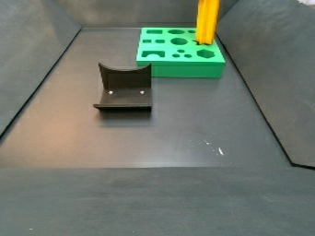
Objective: Insert the star object.
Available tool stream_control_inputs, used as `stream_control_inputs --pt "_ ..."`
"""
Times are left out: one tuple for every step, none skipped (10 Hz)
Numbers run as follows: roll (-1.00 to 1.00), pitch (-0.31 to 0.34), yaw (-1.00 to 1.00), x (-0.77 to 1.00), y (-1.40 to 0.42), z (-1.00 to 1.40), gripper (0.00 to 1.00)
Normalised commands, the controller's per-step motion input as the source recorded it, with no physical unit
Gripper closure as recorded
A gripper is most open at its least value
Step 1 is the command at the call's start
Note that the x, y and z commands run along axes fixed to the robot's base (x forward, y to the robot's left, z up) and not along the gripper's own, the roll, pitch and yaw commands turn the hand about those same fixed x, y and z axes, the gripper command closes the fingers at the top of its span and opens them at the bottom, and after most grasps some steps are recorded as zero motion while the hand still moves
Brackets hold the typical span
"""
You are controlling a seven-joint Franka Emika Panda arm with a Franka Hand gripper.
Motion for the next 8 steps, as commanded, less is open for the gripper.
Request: stream_control_inputs --pt "-0.36 -0.179 -0.33 0.03 0.0 -0.3 1.0" --pt "-0.3 -0.137 -0.6 0.02 0.0 -0.39 1.0" --pt "-0.21 -0.1 -0.59 0.03 0.0 -0.49 1.0" --pt "-0.21 -0.131 -0.04 -0.04 0.07 -0.6 1.0" --pt "-0.13 -0.147 0.26 -0.13 0.09 -0.59 1.0" --pt "-0.02 -0.146 0.76 -0.18 0.08 -0.5 1.0" --pt "0.0 -0.106 0.85 -0.13 0.05 -0.47 1.0" --pt "0.01 -0.041 0.75 -0.03 0.03 -0.43 1.0"
